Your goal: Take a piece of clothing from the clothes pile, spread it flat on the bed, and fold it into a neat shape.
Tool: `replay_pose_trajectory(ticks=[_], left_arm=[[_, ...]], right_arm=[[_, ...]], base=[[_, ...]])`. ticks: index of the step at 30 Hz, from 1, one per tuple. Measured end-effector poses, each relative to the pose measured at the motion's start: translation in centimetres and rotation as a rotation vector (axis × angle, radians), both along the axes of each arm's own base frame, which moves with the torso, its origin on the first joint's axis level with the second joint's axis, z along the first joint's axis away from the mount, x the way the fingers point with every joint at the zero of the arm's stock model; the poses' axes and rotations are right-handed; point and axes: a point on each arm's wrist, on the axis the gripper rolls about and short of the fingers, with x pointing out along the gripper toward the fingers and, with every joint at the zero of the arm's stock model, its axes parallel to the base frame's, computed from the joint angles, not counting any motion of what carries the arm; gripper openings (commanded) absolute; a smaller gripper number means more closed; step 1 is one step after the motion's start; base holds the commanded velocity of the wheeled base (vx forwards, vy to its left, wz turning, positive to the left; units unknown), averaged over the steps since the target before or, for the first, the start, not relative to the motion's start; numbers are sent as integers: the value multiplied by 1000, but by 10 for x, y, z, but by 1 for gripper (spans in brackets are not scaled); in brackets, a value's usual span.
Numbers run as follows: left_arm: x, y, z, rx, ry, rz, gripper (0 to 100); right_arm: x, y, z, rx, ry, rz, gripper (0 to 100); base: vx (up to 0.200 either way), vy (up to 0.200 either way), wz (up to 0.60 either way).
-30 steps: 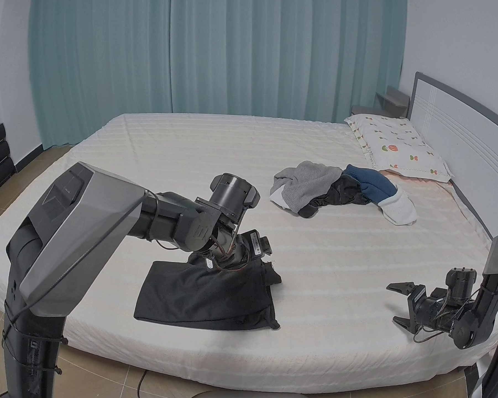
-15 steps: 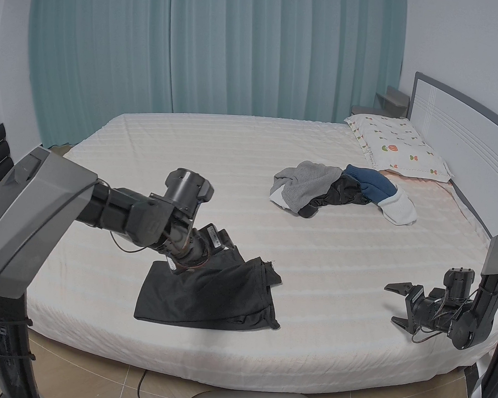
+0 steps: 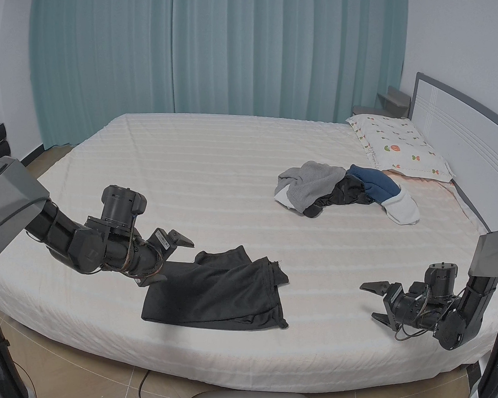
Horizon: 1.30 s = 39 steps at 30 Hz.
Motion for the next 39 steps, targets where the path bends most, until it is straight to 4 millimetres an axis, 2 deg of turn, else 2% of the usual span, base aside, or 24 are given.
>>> replay_pose_trajectory(ticks=[5,9,17,22,27,35,39], left_arm=[[-1,13,-15,-20,32,28,100],[0,18,-24,-20,59,41,100],[2,20,-40,-9,102,46,100],[2,18,-46,4,115,43,100],[2,17,-49,8,121,40,100],[2,17,-50,9,126,38,100],[3,17,-50,8,124,39,100]], right_arm=[[17,20,7,-5,-59,61,100],[25,30,7,-20,-40,94,100],[37,55,12,-49,-73,179,100],[40,59,8,-118,-112,225,100],[43,53,0,-183,-112,189,100],[44,56,-10,-191,-97,196,100],[43,65,-11,-189,-102,221,100]], base=[[0,200,0],[0,200,0],[0,0,0],[0,0,0],[0,0,0],[0,0,0],[0,0,0]])
